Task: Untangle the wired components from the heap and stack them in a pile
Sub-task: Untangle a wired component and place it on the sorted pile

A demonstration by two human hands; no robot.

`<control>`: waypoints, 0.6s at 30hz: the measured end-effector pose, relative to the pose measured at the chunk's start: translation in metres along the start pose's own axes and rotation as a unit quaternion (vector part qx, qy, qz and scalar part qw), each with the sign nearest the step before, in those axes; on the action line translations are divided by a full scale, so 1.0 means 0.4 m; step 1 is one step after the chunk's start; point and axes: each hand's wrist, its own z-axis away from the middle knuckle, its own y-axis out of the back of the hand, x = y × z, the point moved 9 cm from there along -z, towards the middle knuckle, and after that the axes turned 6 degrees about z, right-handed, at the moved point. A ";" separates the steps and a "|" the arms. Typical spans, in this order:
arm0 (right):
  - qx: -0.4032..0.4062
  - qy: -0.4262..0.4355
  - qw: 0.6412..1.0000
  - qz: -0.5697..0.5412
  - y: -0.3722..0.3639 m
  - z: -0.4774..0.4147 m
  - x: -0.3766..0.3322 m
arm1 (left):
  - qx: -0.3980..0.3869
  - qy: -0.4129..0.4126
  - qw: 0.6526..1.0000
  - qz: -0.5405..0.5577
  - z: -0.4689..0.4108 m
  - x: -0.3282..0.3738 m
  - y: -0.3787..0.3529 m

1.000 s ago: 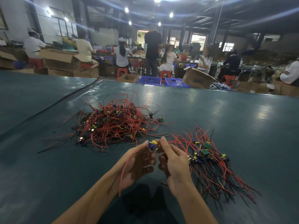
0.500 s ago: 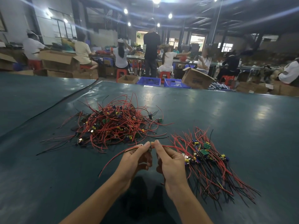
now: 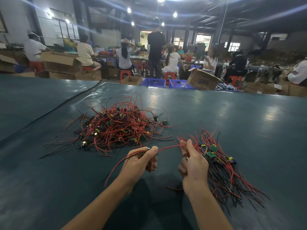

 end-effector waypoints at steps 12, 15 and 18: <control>-0.052 0.066 0.989 0.120 -0.070 0.062 -0.007 | -0.030 -0.013 0.998 -0.061 -0.005 0.003 -0.001; 0.007 0.043 0.997 0.057 -0.019 0.029 -0.023 | -0.033 -0.017 0.998 -0.053 -0.007 0.011 0.003; 0.047 0.044 0.998 0.006 0.025 0.005 -0.042 | -0.023 -0.030 0.998 -0.044 -0.013 0.025 0.017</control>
